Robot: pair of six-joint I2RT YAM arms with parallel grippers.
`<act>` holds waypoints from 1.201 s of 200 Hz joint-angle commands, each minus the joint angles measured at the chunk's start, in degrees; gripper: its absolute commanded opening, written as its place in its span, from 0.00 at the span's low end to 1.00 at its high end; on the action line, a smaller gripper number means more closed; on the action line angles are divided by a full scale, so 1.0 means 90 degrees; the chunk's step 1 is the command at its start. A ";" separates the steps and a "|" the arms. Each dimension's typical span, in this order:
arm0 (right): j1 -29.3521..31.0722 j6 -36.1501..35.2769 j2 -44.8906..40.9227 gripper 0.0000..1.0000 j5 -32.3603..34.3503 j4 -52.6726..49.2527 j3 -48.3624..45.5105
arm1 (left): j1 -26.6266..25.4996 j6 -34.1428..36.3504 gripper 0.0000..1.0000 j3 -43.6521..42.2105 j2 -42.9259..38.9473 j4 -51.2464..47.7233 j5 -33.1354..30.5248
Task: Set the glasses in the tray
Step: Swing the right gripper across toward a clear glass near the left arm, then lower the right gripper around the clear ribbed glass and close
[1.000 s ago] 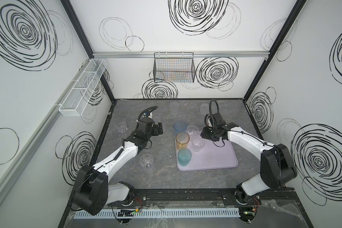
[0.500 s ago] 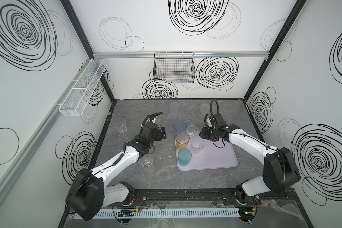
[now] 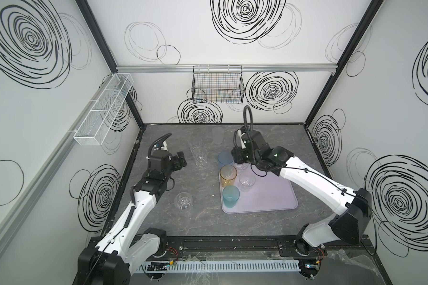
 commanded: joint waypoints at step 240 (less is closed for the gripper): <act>0.2203 0.0311 0.3708 0.20 -0.0857 -0.0083 0.1956 | 0.0975 -0.0335 0.96 0.0269 -0.0419 -0.0406 -0.0615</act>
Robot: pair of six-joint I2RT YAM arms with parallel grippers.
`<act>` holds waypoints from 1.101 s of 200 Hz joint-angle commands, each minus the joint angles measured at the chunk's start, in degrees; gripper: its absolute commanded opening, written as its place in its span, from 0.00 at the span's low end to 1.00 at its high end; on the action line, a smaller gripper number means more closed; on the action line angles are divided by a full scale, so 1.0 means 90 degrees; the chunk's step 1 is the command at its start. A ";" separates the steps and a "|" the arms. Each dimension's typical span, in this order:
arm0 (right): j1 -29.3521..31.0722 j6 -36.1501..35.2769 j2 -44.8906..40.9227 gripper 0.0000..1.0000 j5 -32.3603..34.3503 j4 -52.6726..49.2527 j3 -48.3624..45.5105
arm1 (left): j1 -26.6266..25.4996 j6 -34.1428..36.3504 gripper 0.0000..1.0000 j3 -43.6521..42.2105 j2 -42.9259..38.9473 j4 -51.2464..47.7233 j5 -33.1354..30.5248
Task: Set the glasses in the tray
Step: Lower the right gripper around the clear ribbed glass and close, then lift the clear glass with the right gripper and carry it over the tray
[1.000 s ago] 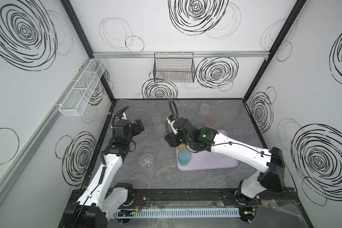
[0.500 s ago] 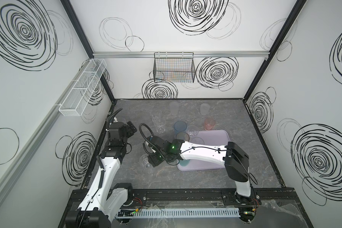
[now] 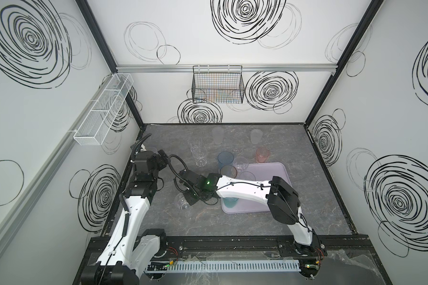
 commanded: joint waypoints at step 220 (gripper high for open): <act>-0.3425 0.0030 -0.5603 0.07 0.0818 0.0232 -0.3022 | -0.3018 0.0427 1.00 0.0522 0.0005 0.1027 0.0204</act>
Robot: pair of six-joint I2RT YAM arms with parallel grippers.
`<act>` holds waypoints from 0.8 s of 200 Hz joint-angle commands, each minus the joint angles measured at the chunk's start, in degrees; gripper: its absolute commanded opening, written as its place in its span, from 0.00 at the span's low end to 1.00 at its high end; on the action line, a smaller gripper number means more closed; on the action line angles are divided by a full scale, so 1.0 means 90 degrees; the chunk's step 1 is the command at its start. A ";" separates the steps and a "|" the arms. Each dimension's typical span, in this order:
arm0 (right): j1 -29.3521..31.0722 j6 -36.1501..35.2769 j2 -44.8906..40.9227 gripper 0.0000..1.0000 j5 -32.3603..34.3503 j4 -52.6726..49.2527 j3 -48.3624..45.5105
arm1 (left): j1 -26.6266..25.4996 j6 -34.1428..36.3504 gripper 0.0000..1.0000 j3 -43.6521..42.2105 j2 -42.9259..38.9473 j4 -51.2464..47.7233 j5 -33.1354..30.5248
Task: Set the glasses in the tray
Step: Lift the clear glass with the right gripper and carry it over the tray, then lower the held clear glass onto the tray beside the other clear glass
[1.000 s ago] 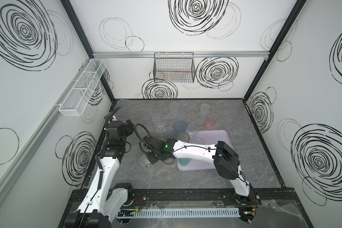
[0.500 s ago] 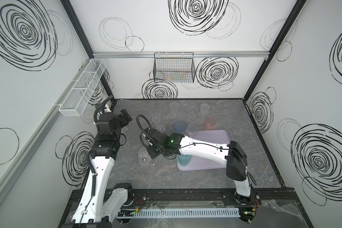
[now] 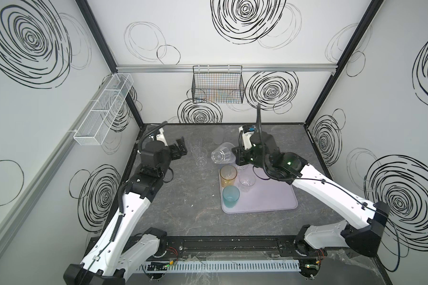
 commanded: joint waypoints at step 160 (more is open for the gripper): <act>-0.2838 -0.0109 -0.1888 0.07 -0.0062 -0.1484 -0.3432 | -0.0837 0.0156 0.96 -0.2254 0.0172 0.2272 0.0417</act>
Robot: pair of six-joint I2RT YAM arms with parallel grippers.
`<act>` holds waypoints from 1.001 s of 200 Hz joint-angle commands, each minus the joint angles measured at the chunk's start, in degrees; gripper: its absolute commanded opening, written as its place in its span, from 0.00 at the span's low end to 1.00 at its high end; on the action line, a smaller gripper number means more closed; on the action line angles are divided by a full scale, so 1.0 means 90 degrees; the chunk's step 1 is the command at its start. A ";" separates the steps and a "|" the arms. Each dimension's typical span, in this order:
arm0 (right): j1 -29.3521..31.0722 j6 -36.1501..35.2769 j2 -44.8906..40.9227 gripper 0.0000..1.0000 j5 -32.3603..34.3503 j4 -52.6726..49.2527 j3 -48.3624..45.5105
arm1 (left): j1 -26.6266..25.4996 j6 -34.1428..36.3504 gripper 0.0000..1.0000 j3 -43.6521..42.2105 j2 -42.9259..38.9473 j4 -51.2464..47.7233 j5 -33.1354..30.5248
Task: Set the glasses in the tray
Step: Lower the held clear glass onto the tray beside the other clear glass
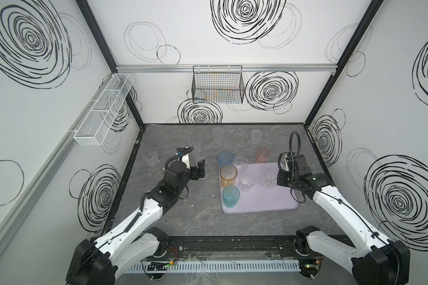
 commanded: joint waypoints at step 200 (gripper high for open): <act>0.2663 0.2166 0.0781 0.07 0.0841 -0.0234 -0.0212 | 0.0080 -0.0407 0.97 -0.0150 0.0311 0.0404 -0.0408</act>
